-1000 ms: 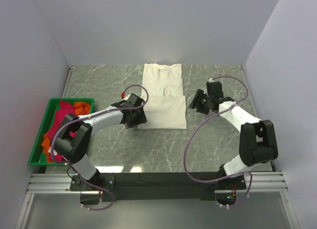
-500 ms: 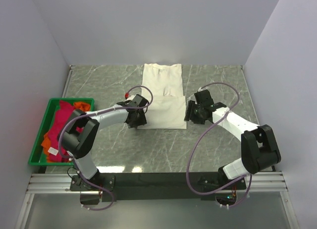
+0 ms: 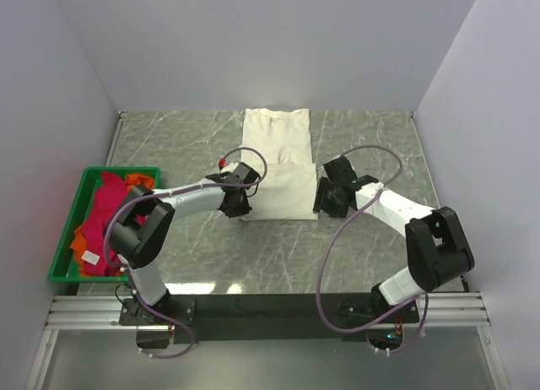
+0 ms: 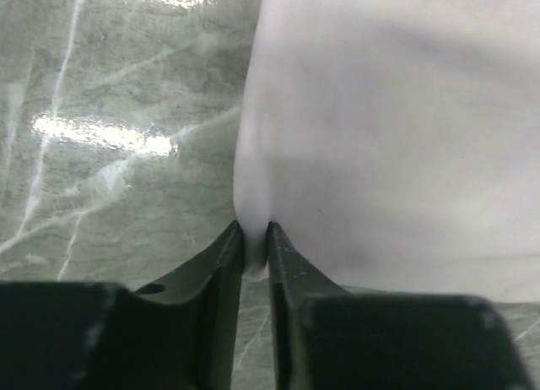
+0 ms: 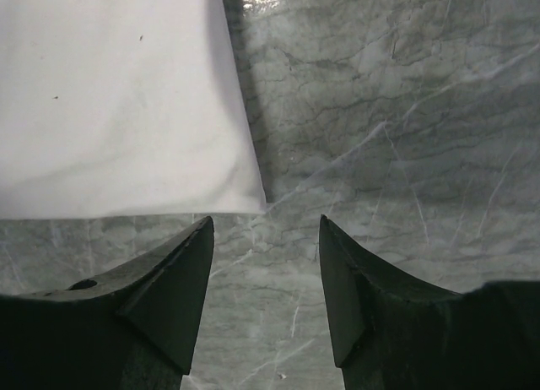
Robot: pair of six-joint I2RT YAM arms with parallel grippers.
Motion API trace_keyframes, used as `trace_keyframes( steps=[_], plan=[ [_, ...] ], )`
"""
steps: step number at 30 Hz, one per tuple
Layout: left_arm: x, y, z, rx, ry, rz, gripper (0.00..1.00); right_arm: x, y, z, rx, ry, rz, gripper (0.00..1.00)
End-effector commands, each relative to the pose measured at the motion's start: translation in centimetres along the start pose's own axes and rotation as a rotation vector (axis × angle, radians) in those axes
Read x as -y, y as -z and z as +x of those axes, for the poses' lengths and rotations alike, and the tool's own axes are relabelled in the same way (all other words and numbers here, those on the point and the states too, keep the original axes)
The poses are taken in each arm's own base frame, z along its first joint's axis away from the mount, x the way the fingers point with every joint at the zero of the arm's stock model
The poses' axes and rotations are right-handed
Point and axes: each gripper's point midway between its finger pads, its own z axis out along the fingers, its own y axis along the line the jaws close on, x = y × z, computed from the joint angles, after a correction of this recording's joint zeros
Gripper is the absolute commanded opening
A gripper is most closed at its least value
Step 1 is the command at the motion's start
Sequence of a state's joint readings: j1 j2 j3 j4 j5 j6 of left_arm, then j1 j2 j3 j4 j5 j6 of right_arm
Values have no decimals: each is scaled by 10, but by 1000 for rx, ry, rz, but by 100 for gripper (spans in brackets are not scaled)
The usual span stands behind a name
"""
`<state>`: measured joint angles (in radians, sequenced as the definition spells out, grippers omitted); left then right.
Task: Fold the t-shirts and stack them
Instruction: Fold the tshirt
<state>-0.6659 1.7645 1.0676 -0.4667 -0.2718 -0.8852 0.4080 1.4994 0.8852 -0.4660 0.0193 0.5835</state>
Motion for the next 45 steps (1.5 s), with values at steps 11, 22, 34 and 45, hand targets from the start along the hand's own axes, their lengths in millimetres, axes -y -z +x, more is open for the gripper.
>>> trace_keyframes(
  steps=[11, 22, 34, 45],
  plan=[
    [-21, -9, 36, -105, -26, -67, 9, -7, -20, 1, -44, -20, 34, 55],
    [-20, -6, 36, -101, -24, -55, 7, -11, -27, -2, -63, -22, 52, 53],
    [-20, -3, 36, -103, -19, -46, 4, 2, -46, 38, -222, 39, 173, 51],
    [-20, -1, 37, -104, -16, -37, 2, 15, -60, 68, -343, 58, 208, 27]
  ],
)
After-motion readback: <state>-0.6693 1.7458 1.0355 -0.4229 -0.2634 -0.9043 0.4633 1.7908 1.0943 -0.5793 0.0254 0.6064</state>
